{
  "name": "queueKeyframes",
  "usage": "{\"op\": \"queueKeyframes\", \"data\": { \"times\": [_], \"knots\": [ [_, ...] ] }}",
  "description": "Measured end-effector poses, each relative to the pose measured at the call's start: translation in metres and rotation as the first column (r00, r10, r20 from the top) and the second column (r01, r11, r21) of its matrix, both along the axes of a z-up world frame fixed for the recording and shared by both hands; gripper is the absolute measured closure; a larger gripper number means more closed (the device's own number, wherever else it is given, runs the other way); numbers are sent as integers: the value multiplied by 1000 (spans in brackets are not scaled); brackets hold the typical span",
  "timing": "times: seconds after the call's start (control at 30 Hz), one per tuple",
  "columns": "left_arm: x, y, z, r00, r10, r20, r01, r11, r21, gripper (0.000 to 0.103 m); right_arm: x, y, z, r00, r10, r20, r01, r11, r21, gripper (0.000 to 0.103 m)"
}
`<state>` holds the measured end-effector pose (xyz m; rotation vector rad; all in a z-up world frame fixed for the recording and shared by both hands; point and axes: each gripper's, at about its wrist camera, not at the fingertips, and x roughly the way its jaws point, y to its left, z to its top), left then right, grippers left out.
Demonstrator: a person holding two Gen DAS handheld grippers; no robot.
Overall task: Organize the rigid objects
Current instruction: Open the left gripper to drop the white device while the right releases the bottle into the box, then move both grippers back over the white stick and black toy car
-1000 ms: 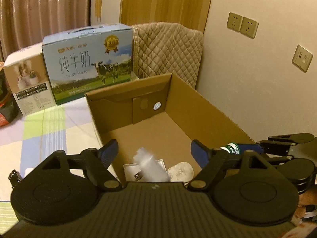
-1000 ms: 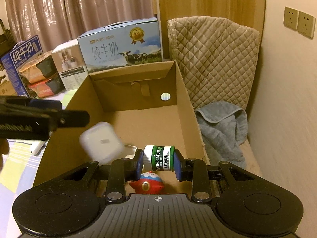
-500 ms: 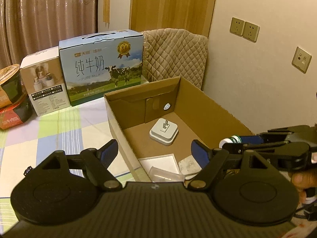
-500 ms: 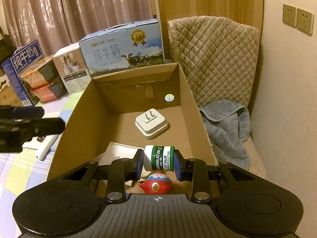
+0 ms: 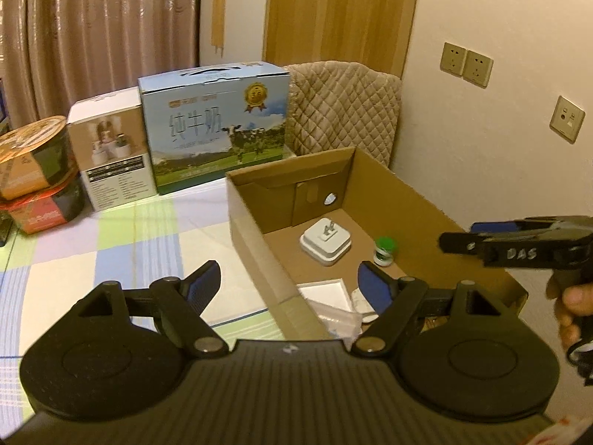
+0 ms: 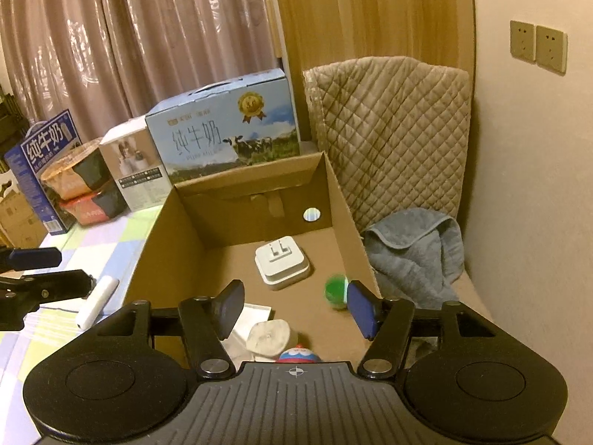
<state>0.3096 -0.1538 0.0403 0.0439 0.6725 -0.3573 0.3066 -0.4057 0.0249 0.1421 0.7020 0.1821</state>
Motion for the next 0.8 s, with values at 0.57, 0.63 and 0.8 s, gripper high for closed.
{"op": "queueKeyframes", "data": {
  "times": [0.57, 0.63, 0.8],
  "knots": [
    [-76, 76, 27, 993, 110, 47, -112, 993, 31, 19, -82, 31, 40, 998, 44, 48, -45, 999, 30, 34],
    [-86, 89, 30, 991, 125, 50, -127, 991, 30, 18, -95, 40, 43, 997, 54, 58, -57, 998, 39, 32],
    [-110, 128, 30, 981, 189, 46, -191, 981, 40, 13, -121, 66, 47, 993, 93, 66, -96, 994, 44, 29]
  ]
}}
